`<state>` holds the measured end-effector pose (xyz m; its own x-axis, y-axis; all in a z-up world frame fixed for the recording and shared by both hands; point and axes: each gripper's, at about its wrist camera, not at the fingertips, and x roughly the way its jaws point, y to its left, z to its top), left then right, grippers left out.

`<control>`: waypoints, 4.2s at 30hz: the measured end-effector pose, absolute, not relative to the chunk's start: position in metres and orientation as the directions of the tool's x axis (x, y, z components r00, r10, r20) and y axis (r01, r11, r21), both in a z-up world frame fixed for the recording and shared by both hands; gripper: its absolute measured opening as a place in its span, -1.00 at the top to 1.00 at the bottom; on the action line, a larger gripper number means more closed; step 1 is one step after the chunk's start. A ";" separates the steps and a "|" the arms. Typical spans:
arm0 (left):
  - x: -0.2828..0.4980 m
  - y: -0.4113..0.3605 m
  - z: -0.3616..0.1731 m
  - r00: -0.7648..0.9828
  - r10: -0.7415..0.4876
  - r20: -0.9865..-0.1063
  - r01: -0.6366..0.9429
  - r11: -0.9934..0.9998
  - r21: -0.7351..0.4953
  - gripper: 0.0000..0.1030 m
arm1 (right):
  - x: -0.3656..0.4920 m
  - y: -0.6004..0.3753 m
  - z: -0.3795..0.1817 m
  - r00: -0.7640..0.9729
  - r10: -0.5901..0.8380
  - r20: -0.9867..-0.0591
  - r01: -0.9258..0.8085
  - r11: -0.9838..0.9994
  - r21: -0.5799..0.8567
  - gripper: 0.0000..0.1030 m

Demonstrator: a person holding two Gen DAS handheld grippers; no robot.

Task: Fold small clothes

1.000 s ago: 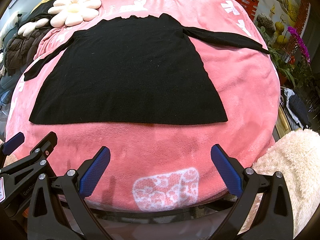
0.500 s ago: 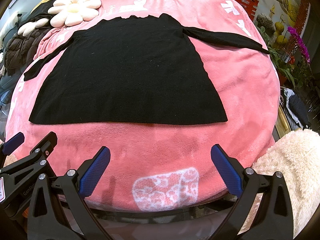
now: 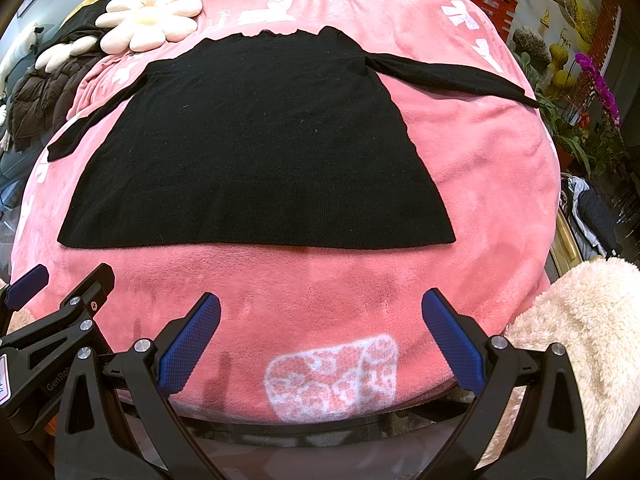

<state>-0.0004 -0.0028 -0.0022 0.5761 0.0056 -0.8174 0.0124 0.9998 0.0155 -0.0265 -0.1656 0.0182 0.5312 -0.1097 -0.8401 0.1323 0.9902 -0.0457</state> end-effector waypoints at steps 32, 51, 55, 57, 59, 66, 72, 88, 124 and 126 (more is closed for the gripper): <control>0.107 0.119 0.022 0.590 -0.074 -0.804 -0.290 0.910 -0.297 -0.71 | 0.049 -0.217 0.012 0.494 -0.143 -0.858 0.219 0.975 -0.036 -0.91; 0.165 0.108 -0.017 0.575 -0.020 -0.818 -0.191 0.969 -0.157 -0.71 | 0.219 -0.593 0.021 0.552 -0.273 -0.788 0.742 0.593 0.314 -0.57; 0.168 0.098 -0.025 0.571 -0.022 -0.820 -0.142 0.982 -0.126 -0.71 | 0.227 -0.619 0.002 0.530 -0.231 -0.816 0.765 0.545 0.343 -0.31; 0.169 0.095 -0.027 0.571 -0.032 -0.820 -0.132 0.983 -0.130 -0.71 | 0.228 -0.624 -0.005 0.535 -0.230 -0.813 0.773 0.520 0.362 -0.18; 0.168 0.093 -0.029 0.571 -0.036 -0.820 -0.122 0.984 -0.129 -0.71 | 0.231 -0.625 -0.008 0.537 -0.236 -0.810 0.775 0.518 0.363 0.03; 0.167 0.085 -0.032 0.575 -0.082 -0.814 -0.076 0.985 -0.153 -0.71 | 0.240 -0.603 0.033 0.640 -0.244 -0.729 0.692 0.595 0.409 0.96; 0.164 0.074 -0.027 0.583 -0.140 -0.801 -0.015 0.983 -0.182 -0.71 | 0.285 -0.513 0.110 0.789 -0.112 -0.604 0.446 0.781 0.437 0.96; 0.156 0.056 -0.017 0.592 -0.218 -0.776 0.083 0.974 -0.210 -0.71 | 0.401 -0.078 0.027 0.487 0.318 -0.813 -0.226 0.945 0.234 0.80; 0.155 0.063 -0.008 0.597 -0.286 -0.750 0.068 0.949 -0.308 -0.71 | 0.416 0.004 0.003 0.394 0.223 -0.891 -0.386 0.920 0.060 0.76; 0.154 0.064 -0.007 0.600 -0.283 -0.748 0.065 0.949 -0.307 -0.71 | 0.395 -0.029 0.022 0.456 0.276 -0.846 -0.347 0.930 0.116 0.72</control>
